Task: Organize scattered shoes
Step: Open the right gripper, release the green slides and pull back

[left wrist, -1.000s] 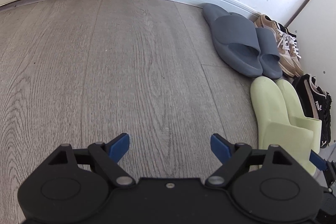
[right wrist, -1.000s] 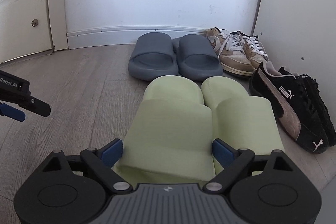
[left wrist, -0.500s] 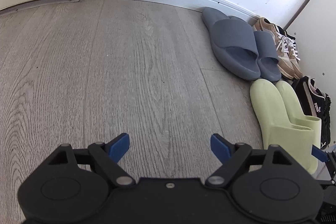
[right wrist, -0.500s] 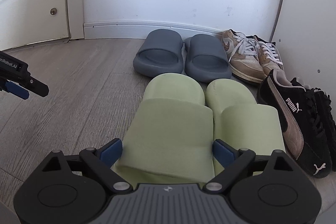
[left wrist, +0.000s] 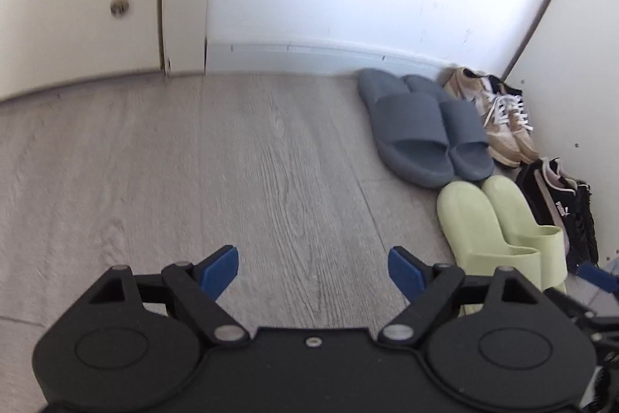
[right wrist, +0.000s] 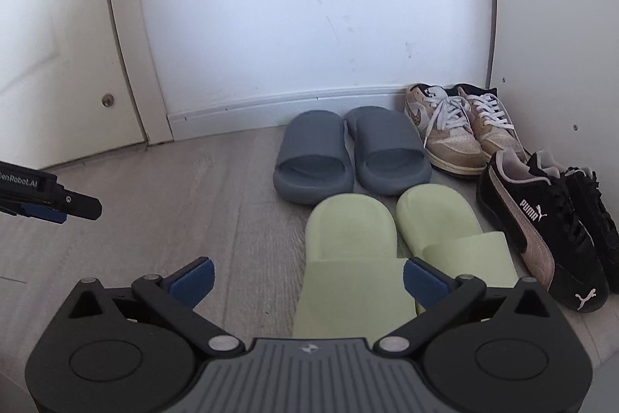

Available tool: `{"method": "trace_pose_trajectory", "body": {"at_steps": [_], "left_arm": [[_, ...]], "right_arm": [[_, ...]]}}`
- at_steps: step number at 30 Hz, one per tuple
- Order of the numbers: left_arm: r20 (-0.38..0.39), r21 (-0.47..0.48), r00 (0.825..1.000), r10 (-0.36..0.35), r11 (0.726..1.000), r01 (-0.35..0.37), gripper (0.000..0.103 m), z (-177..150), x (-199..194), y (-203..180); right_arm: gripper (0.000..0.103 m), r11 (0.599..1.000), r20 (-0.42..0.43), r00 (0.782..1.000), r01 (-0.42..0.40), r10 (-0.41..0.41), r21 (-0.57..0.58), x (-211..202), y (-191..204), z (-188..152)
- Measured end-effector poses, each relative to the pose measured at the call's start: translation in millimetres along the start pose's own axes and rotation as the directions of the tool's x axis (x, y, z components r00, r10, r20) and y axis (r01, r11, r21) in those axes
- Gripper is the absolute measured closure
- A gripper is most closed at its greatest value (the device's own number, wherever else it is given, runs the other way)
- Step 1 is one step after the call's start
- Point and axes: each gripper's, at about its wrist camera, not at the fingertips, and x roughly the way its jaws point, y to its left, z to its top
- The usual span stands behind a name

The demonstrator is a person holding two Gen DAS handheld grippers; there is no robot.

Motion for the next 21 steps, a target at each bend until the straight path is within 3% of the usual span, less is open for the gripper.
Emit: {"method": "trace_pose_trajectory", "body": {"at_steps": [4, 6, 9, 11, 14, 17, 19, 21], "left_arm": [[0.036, -0.019, 0.999, 0.040, 0.999, -0.039, 0.018, 7.2, -71.6, 3.8], [0.095, -0.024, 0.993, 0.067, 0.998, -0.065, 0.018, -3.8, -115.6, 2.1], [0.165, -0.043, 0.971, 0.176, 0.984, -0.171, 0.018, -35.0, -187.9, -9.4], [0.198, -0.009, 0.955, 0.221, 0.975, -0.224, 0.018, -50.5, -220.4, -18.1], [0.207, -0.024, 0.943, 0.262, 0.965, -0.263, 0.018, -72.3, -255.2, -23.4], [0.229, -0.091, 0.942, 0.246, 0.969, -0.231, 0.017, -97.0, -281.6, -21.1], [0.266, -0.141, 0.935, 0.237, 0.968, -0.205, 0.016, -112.7, -293.1, -16.9], [0.265, -0.166, 0.928, 0.263, 0.960, -0.225, 0.014, -121.3, -295.8, -13.5]], "right_arm": [[0.000, 0.999, -0.043, 0.998, -0.053, 0.053, -0.001, -69.6, 14.4, 36.1], [0.000, 0.998, -0.060, 0.996, -0.066, 0.066, -0.004, -95.9, 20.3, 46.5], [0.000, 0.993, -0.062, 0.992, -0.108, 0.110, 0.040, -149.6, 28.2, 59.9], [0.000, 0.982, -0.018, 0.984, -0.177, 0.176, -0.059, -184.5, 32.5, 65.3], [0.000, 0.981, 0.002, 0.981, -0.191, 0.192, -0.024, -211.7, 38.4, 56.2], [0.000, 0.978, 0.009, 0.978, -0.208, 0.207, 0.022, -239.1, 48.4, 42.6], [0.000, 0.987, 0.008, 0.988, -0.156, 0.156, 0.028, -244.9, 63.9, 25.1], [0.000, 0.993, 0.032, 0.993, -0.111, 0.111, 0.023, -245.7, 76.6, 9.7]]}}
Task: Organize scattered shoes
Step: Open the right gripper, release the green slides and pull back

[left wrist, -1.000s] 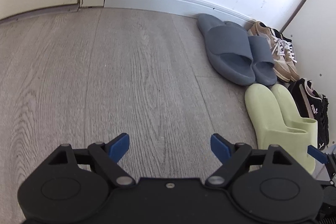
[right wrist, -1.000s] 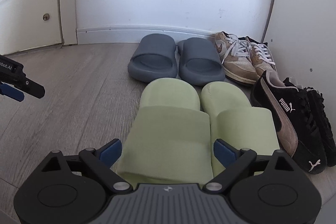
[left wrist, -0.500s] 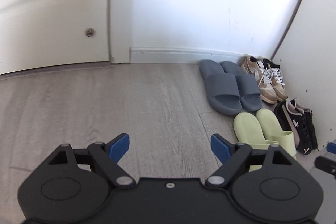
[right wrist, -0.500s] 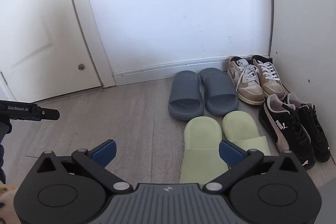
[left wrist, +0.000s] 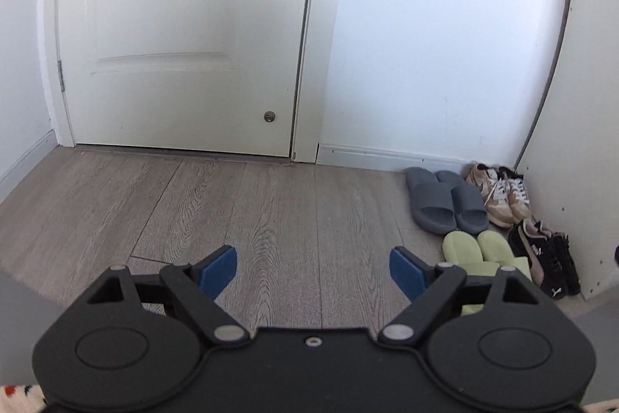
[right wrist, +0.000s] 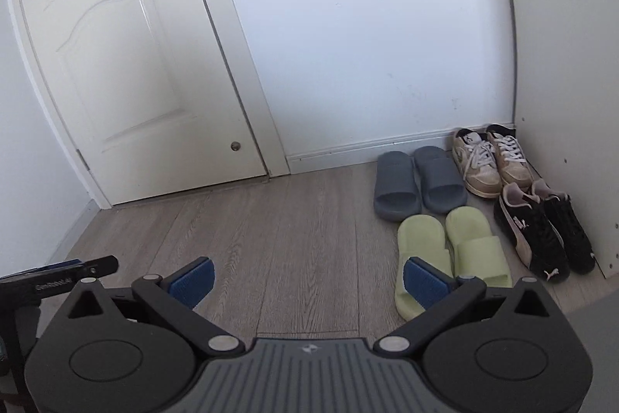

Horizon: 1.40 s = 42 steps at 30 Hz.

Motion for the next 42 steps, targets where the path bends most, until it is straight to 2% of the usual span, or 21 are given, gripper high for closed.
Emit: {"method": "trace_pose_trajectory", "body": {"at_steps": [1, 2, 8, 12, 15, 20, 30, 42], "left_arm": [[-0.002, -0.006, 1.000, 0.017, 1.000, -0.017, 0.006, -3.2, -1.1, 2.3], [-0.010, -0.009, 0.999, 0.031, 0.999, -0.032, 0.004, -5.2, -0.7, 4.1], [-0.028, 0.018, 0.999, 0.045, 0.999, -0.045, 0.004, -17.1, 3.0, 14.3], [-0.025, 0.048, 0.997, 0.077, 0.996, -0.076, 0.004, -24.9, 5.9, 18.2], [-0.063, 0.062, 0.994, 0.090, 0.994, -0.086, 0.004, -30.7, 9.5, 20.0], [-0.119, 0.078, 0.989, 0.092, 0.993, -0.084, 0.005, -42.6, 5.4, 23.7], [-0.111, 0.078, 0.985, 0.132, 0.989, -0.123, 0.005, -48.9, -24.8, 35.2], [-0.121, 0.051, 0.984, 0.129, 0.991, -0.123, 0.005, -54.0, -38.5, 48.8]], "right_arm": [[0.000, 1.000, 0.015, 1.000, 0.022, -0.022, -0.005, 0.9, 6.8, -8.2], [0.000, 0.999, 0.023, 0.999, 0.042, -0.042, -0.008, 2.8, 12.9, -15.6], [0.000, 0.991, -0.053, 0.990, 0.134, -0.134, -0.005, 26.8, 31.1, -42.6], [0.000, 0.976, -0.038, 0.976, 0.215, -0.216, -0.035, 27.4, 46.2, -57.3], [0.000, 0.963, -0.021, 0.966, 0.256, -0.259, -0.078, 23.8, 59.1, -66.7], [0.000, 0.966, -0.031, 0.970, 0.235, -0.240, -0.111, 13.4, 79.5, -76.6], [0.000, 0.961, 0.023, 0.973, 0.231, -0.230, -0.150, -1.9, 105.2, -81.0], [0.000, 0.964, 0.026, 0.974, 0.226, -0.224, -0.140, -10.2, 114.2, -86.9]]}}
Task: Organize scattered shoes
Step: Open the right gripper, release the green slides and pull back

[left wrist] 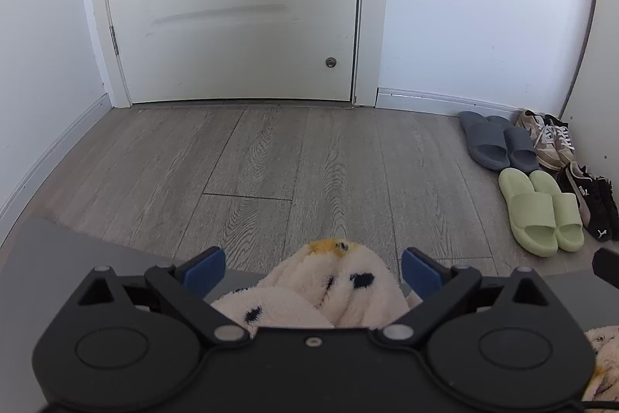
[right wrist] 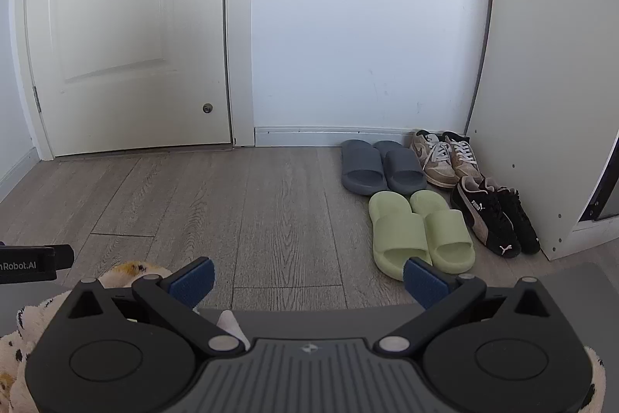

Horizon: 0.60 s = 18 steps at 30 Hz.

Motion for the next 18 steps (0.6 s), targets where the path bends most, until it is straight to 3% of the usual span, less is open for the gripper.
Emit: {"method": "trace_pose_trajectory", "body": {"at_steps": [18], "left_arm": [[-0.002, -0.030, 1.000, 0.008, 1.000, -0.009, 0.005, -2.0, 1.3, 9.9]], "right_arm": [[0.000, 1.000, 0.003, 1.000, 0.003, -0.003, -0.020, 2.1, 5.8, -5.2]]}}
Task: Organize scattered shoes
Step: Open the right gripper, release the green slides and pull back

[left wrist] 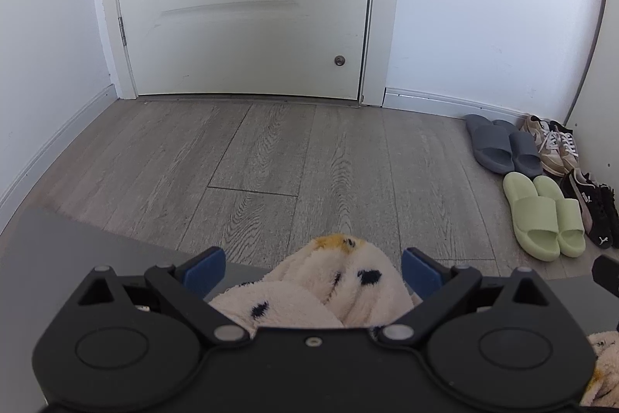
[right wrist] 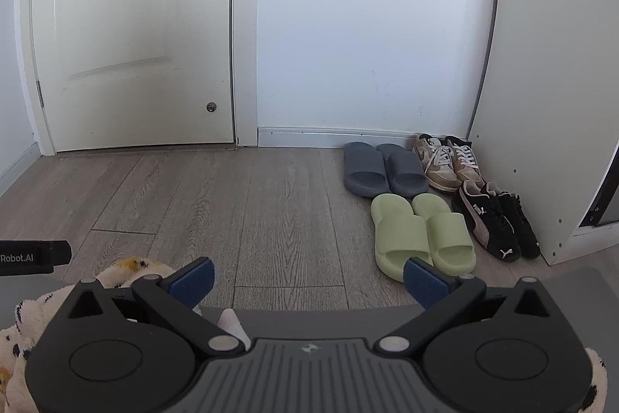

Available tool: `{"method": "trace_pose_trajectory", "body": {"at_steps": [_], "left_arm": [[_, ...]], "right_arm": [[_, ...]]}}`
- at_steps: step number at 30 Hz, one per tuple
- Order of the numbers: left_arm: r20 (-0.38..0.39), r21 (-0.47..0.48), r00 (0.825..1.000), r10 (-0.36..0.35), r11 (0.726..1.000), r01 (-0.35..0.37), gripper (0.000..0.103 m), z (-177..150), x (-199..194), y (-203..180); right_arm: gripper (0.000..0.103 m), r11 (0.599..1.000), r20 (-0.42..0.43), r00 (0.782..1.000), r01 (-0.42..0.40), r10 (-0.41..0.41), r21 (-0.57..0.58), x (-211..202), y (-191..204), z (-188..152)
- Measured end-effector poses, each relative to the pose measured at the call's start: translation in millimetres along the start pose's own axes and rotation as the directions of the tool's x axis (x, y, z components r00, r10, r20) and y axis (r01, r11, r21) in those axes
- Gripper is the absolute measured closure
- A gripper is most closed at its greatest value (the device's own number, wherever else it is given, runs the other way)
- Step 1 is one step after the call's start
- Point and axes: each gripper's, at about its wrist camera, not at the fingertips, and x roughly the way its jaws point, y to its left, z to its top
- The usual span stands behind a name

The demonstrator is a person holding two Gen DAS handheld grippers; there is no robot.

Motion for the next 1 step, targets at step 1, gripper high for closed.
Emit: {"method": "trace_pose_trajectory", "body": {"at_steps": [1], "left_arm": [[0.000, 0.001, 1.000, 0.003, 1.000, -0.003, 0.005, 0.0, 0.2, -0.4]], "right_arm": [[0.000, 1.000, -0.002, 1.000, 0.000, 0.000, 0.000, 0.9, 0.1, -0.3]]}}
